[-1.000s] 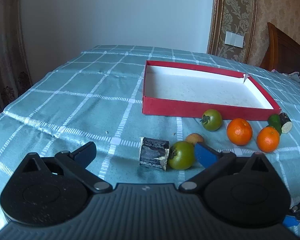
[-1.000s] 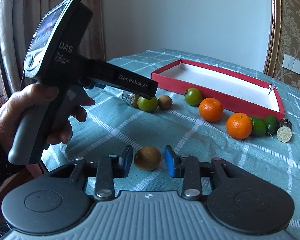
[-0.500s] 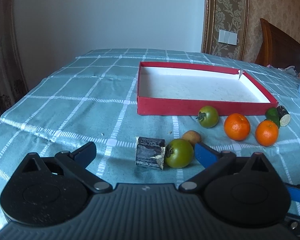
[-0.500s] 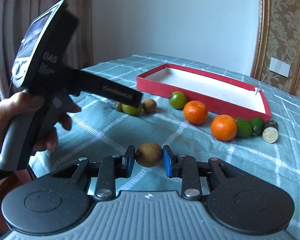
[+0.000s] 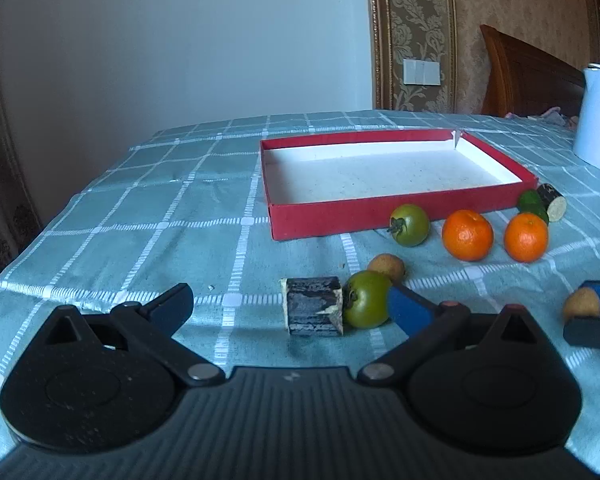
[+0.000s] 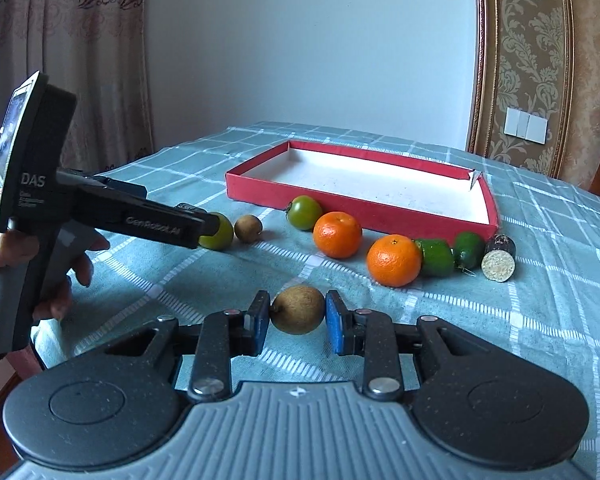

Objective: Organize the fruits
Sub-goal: 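Lift the kiwi with the right gripper while the left gripper grasps the dark cylinder, then carry the kiwi into the red tray and open the right gripper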

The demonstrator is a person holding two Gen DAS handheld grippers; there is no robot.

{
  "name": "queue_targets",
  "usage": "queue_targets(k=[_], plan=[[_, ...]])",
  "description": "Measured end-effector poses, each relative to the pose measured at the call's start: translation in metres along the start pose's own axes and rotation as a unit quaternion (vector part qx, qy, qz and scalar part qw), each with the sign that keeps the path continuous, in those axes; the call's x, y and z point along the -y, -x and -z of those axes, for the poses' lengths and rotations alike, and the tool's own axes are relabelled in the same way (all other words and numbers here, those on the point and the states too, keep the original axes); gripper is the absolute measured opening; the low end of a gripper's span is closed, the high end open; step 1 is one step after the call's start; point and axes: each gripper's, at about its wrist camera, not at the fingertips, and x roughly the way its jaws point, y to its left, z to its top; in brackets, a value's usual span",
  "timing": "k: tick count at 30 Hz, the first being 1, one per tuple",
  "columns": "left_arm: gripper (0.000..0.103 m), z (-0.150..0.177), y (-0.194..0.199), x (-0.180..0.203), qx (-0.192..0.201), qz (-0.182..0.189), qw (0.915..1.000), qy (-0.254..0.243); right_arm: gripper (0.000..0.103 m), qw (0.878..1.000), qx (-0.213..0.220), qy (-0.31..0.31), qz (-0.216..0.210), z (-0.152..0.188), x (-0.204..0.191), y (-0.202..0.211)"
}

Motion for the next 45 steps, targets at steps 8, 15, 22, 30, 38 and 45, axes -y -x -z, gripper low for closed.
queue_targets(k=[8,15,22,30,38,45], plan=[[0.103,-0.001,-0.01,-0.02,-0.006,0.028,0.9996,-0.002,0.029,1.0,0.0,0.0,0.0,-0.002,-0.001,-0.003],[0.084,0.004,-0.008,-0.042,-0.017,0.055,0.9982,0.017,0.029,1.0,0.006,0.003,0.017,-0.009,0.005,-0.003],[0.077,0.001,-0.024,-0.023,-0.034,0.036,0.9988,0.006,0.029,0.999,0.023,0.004,0.044,-0.028,0.018,-0.008],[0.05,0.002,-0.031,-0.015,-0.024,0.028,0.999,0.024,0.029,0.995,0.044,0.017,0.092,-0.065,0.045,-0.033],[0.043,0.004,-0.03,-0.006,-0.006,0.021,0.9998,0.003,0.029,0.991,0.028,0.01,0.129,-0.085,0.079,-0.08],[0.043,0.003,-0.032,-0.009,-0.008,0.026,0.9996,0.012,0.029,0.99,-0.018,-0.023,0.141,-0.105,0.118,-0.134]])
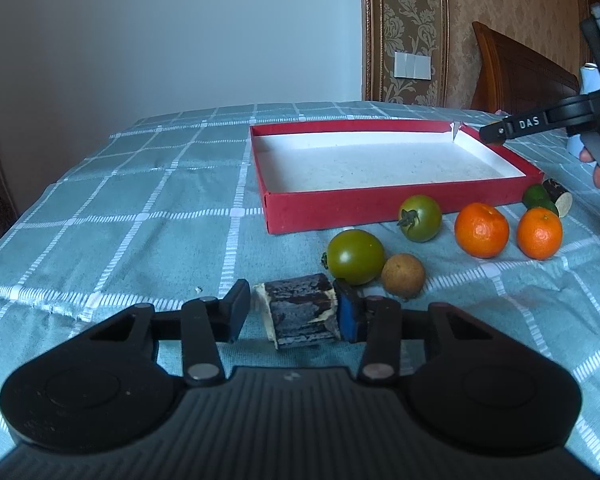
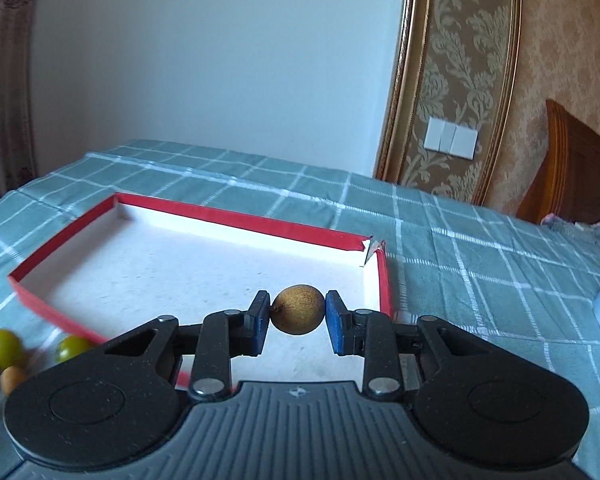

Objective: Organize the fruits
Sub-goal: 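Carry the kiwi into the red tray and open the right gripper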

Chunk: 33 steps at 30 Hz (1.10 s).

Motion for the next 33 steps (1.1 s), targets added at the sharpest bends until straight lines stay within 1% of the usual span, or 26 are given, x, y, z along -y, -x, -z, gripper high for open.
queue_targets(k=[3,6,10,28,33], plan=[[0.043,0.0,0.0,0.0,0.0,0.0,1.0,0.0,0.029,1.0,-0.02,-0.004,0.003,-0.002,0.005,-0.021],[0.043,0.0,0.0,0.0,0.0,0.0,1.0,0.0,0.029,0.999,-0.049,-0.014,-0.007,-0.002,0.01,-0.041],[0.043,0.0,0.0,-0.001,0.0,0.0,1.0,-0.001,0.029,0.997,-0.071,-0.022,-0.009,0.001,0.014,-0.056],[0.043,0.0,0.0,-0.001,0.001,-0.002,1.0,-0.002,0.03,0.997,-0.062,-0.04,-0.004,0.003,0.017,-0.053],[0.043,0.001,0.0,0.001,0.001,-0.005,1.0,-0.005,0.032,0.997,-0.054,-0.055,-0.003,0.004,0.022,-0.042]])
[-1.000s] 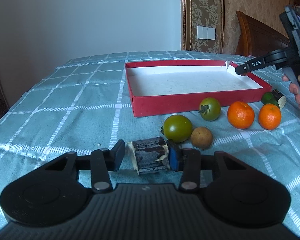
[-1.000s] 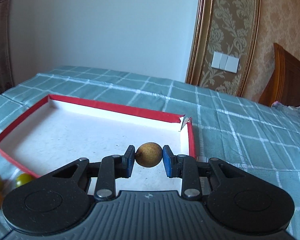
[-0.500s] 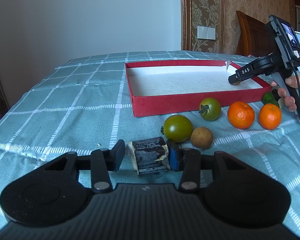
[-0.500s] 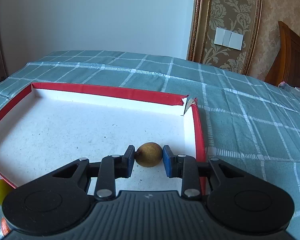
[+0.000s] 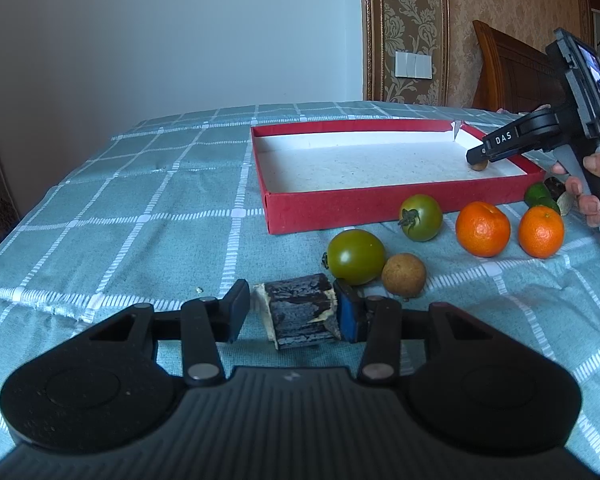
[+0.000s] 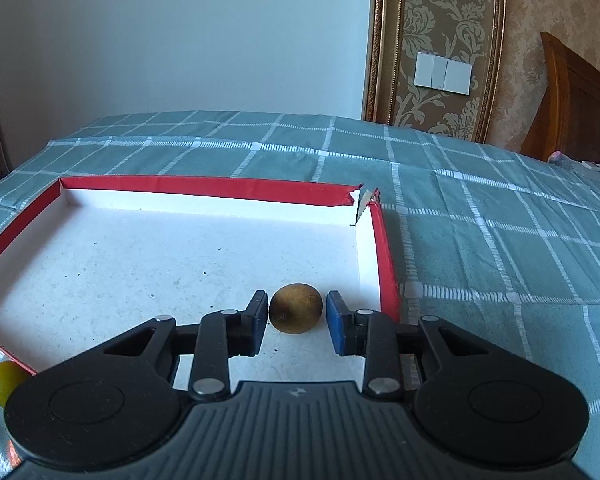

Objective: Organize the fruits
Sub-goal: 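Carry the kiwi into the red tray and open the right gripper, then carry the dark cylinder into the tray and open the left gripper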

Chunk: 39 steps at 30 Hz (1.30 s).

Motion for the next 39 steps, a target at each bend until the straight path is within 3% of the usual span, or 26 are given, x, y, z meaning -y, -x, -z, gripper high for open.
queue_targets(k=[1,3,5,13,19,27,32,39], plan=[[0.043,0.0,0.0,0.0,0.0,0.0,1.0,0.0,0.033,1.0,0.005,-0.001,0.001,0.001,0.001,0.005],[0.043,0.0,0.0,0.001,0.0,-0.001,1.0,-0.001,0.054,1.0,0.016,-0.005,0.002,0.003,0.003,0.016],[0.043,0.0,0.0,0.001,0.0,-0.001,1.0,-0.002,0.063,0.999,0.034,-0.009,0.006,0.007,0.006,0.03],[0.043,0.0,0.0,0.003,0.001,-0.004,1.0,-0.005,0.063,0.997,0.069,-0.013,-0.01,0.038,0.017,0.096],[0.043,0.0,0.0,0.003,0.001,-0.004,1.0,-0.006,0.066,0.998,0.062,-0.003,-0.017,0.076,0.017,0.128],[0.043,0.0,0.0,0.003,0.001,-0.004,1.0,-0.005,0.066,1.0,0.025,-0.007,-0.014,0.11,0.017,0.132],[0.034,0.0,0.002,0.007,0.004,-0.004,0.9999,-0.012,0.066,1.0,0.009,-0.012,-0.013,0.114,0.021,0.122],[0.033,0.0,0.003,0.004,0.002,-0.002,1.0,-0.004,0.076,1.0,0.006,-0.02,-0.019,0.114,0.025,0.119]])
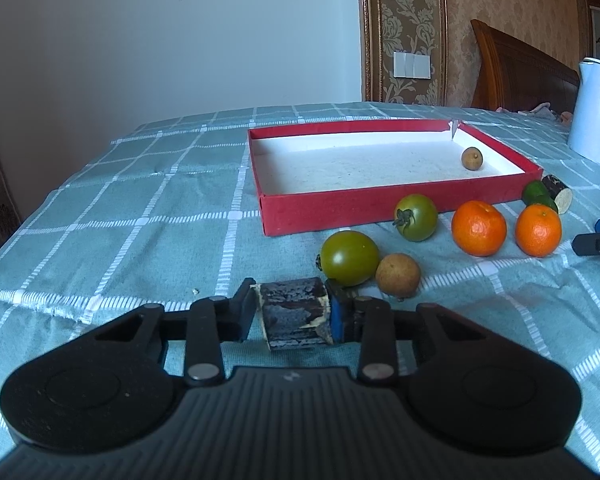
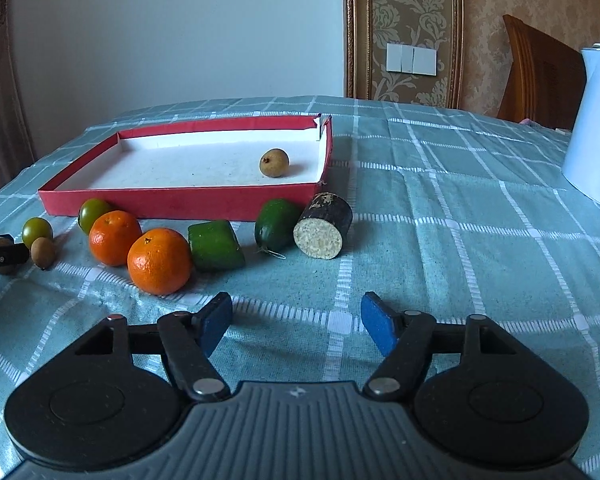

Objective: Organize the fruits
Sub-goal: 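Carry the dark cylinder into the tray and open the left gripper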

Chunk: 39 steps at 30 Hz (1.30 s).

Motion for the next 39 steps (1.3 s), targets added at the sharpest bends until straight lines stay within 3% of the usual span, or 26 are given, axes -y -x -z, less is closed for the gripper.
queue_targets(k=[3,6,16,22,27,30,39], plan=[[0.032,0.001,0.003,-0.001,0.002,-0.001,1.0,0.004,0.08,1.0,-0.005,0.014,0.007,0.0,-0.005,-0.002],[0.032,0.001,0.005,-0.003,0.0,-0.004,0.9999,0.009,0.099,1.0,-0.017,0.001,0.021,-0.001,-0.001,-0.006],[0.03,-0.011,0.025,-0.013,0.012,-0.006,0.9999,0.011,0.101,1.0,-0.019,0.001,0.019,0.0,-0.001,-0.007],[0.03,-0.041,0.02,-0.003,0.032,0.017,0.9993,0.002,0.101,1.0,-0.018,0.001,0.019,0.0,-0.001,-0.006],[0.03,-0.076,-0.013,0.014,0.035,0.024,0.999,-0.015,0.101,1.0,-0.018,0.001,0.019,0.0,-0.001,-0.006],[0.03,-0.094,-0.042,0.021,0.029,0.011,0.9993,-0.023,0.101,1.0,-0.018,0.001,0.019,0.0,-0.001,-0.007],[0.03,-0.128,-0.123,0.018,-0.029,-0.009,0.9995,0.001,0.101,1.0,-0.019,0.001,0.019,0.0,-0.002,-0.007]])
